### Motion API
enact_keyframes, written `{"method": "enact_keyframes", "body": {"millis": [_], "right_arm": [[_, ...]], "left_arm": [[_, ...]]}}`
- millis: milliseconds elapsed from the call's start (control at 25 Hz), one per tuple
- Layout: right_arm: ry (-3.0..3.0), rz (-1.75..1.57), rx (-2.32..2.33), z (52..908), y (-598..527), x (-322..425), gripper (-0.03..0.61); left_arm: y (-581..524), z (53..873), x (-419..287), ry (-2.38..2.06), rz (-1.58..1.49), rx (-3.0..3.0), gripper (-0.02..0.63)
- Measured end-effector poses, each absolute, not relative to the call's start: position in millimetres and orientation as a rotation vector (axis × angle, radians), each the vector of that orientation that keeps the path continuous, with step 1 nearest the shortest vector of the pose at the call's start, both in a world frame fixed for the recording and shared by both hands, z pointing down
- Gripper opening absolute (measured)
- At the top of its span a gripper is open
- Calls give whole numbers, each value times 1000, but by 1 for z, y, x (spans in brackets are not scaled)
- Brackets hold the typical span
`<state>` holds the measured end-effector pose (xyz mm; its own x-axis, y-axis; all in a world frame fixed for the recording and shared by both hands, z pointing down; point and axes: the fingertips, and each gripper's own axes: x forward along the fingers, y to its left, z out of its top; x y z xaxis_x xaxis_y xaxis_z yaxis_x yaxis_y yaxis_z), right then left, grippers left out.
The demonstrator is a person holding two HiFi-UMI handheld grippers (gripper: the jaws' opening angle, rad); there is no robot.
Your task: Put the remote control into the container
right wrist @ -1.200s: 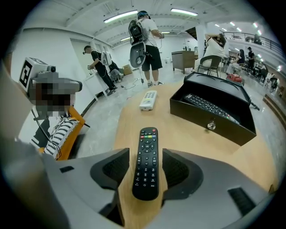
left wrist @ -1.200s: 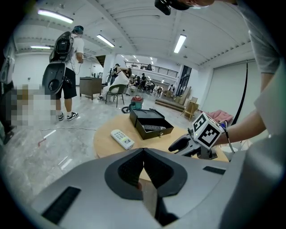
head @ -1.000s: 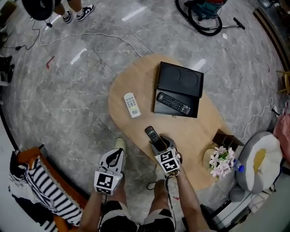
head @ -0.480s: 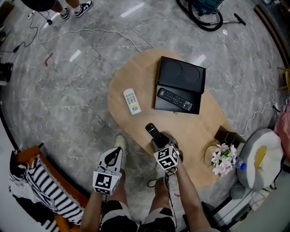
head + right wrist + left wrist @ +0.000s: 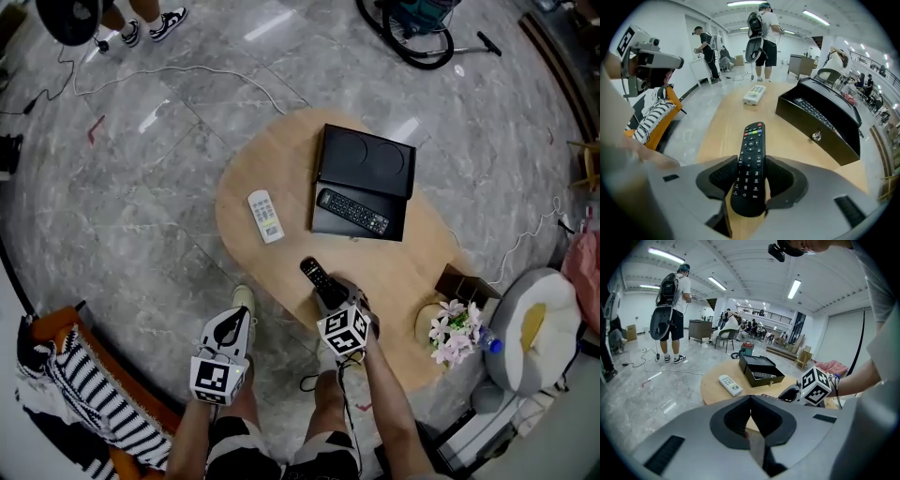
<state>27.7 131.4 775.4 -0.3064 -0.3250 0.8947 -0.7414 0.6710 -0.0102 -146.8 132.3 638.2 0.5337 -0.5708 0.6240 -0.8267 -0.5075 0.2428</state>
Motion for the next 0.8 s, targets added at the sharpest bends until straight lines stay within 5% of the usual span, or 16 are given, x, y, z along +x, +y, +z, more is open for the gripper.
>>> {"method": "enact_keyframes", "body": {"millis": [800], "right_arm": [[-1918, 162, 834, 676, 44, 91, 196]], "left_arm": [[113, 599, -134, -1196, 616, 2278, 8]]}}
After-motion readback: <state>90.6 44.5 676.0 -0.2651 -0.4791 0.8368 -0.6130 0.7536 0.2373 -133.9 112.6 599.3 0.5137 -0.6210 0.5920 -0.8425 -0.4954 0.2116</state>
